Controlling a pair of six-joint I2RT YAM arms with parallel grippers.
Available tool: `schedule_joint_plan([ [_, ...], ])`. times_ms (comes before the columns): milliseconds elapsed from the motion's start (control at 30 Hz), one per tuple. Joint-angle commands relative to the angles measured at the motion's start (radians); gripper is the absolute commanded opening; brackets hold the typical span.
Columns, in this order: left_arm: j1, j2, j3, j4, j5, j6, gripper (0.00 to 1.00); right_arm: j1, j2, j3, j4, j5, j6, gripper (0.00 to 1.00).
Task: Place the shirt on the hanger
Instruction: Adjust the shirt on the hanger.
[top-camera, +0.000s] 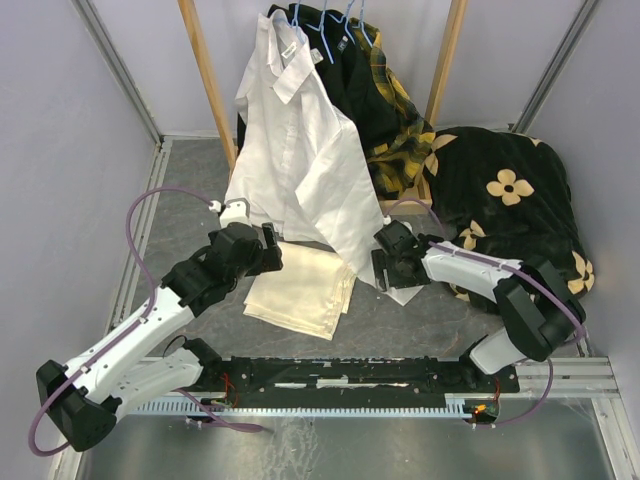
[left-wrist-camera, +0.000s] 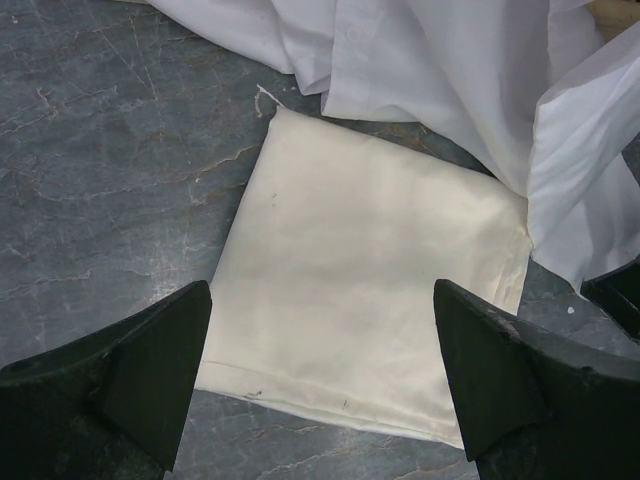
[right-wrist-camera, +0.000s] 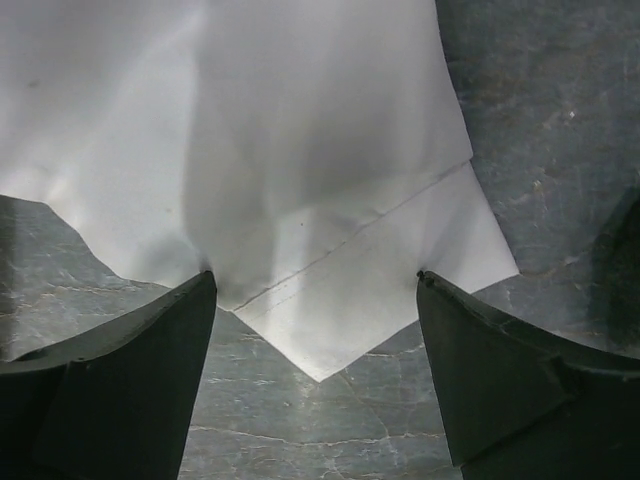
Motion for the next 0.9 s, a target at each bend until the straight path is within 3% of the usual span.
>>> schedule_joint_plan([
  [0,0.0,-0.021,-0.019,0.067,-0.014,-0.067,0.97,-0.008,0.076,0.028,0.022,-0.009,-0.017,0.85],
  [167,0.0,0.006,-0.024,0.083,-0.051,-0.09,0.97,-0.008,0.108,0.052,-0.013,-0.003,-0.032,0.51],
  [233,0.0,0.019,-0.025,0.084,-0.065,-0.097,0.97,-0.009,0.077,0.055,-0.021,-0.012,-0.033,0.39],
  [367,0.0,0.042,-0.024,0.083,-0.098,-0.109,0.98,-0.009,0.007,0.048,0.028,-0.084,-0.033,0.03],
  [400,0.0,0.047,-0.021,0.083,-0.104,-0.111,0.98,-0.009,-0.007,0.047,0.04,-0.093,-0.033,0.0],
  [633,0.002,0.096,-0.004,0.11,-0.1,-0.116,0.99,-0.008,-0.254,0.06,0.136,-0.172,-0.054,0.0],
  [867,0.003,0.146,-0.016,0.166,-0.081,-0.13,0.99,-0.008,-0.438,0.267,0.026,-0.15,-0.043,0.0],
])
